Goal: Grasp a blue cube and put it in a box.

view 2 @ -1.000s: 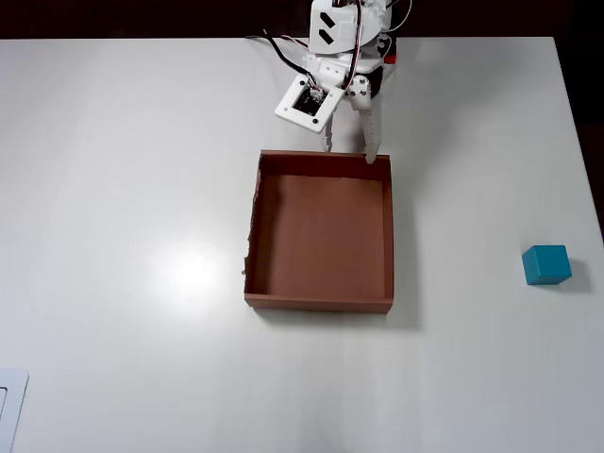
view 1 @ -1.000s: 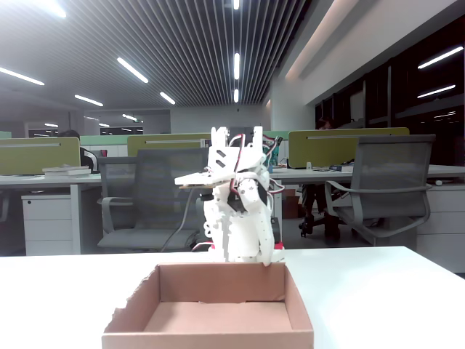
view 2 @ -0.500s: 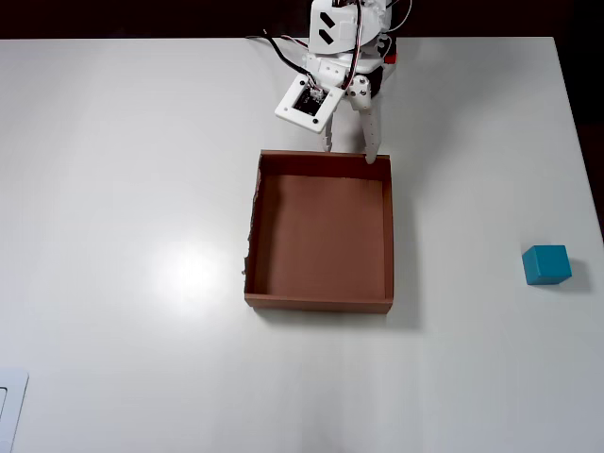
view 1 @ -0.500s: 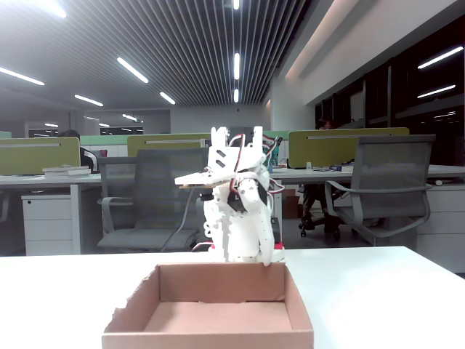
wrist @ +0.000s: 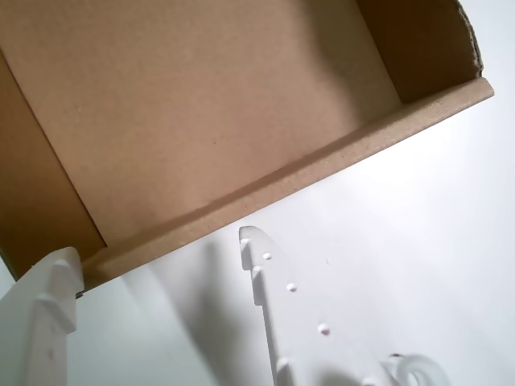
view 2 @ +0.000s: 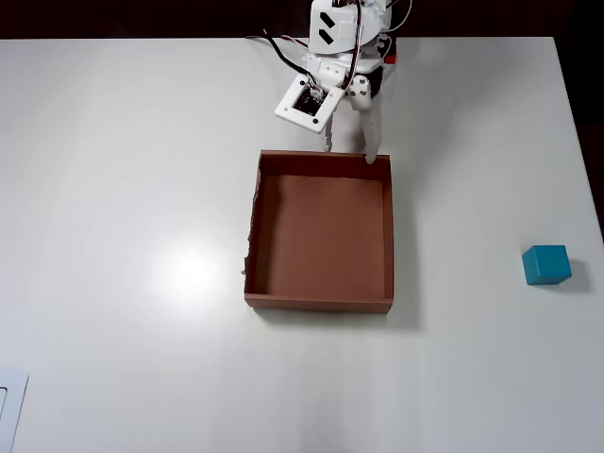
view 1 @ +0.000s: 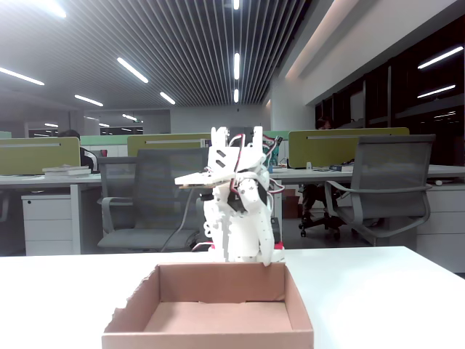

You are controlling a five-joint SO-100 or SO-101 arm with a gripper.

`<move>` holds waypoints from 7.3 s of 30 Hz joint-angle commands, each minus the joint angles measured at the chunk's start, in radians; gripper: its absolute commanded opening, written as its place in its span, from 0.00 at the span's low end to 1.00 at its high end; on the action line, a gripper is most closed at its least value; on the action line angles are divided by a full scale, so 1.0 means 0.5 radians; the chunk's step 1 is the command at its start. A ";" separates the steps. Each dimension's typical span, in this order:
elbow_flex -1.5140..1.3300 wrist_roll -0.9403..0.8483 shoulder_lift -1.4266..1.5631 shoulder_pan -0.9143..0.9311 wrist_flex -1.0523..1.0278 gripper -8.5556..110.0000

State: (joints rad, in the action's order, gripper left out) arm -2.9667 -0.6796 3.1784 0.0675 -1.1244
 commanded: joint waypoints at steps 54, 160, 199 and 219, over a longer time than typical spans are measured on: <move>3.427 0.025 -2.856 -1.243 -0.463 0.28; 5.130 0.515 -5.096 -1.405 -0.500 0.19; 3.488 0.460 -3.181 -0.598 -0.472 0.19; 2.872 0.310 -2.908 -0.074 -0.414 0.19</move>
State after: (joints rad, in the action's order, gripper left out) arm -1.5171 -0.5170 1.6797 0.0169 -1.3545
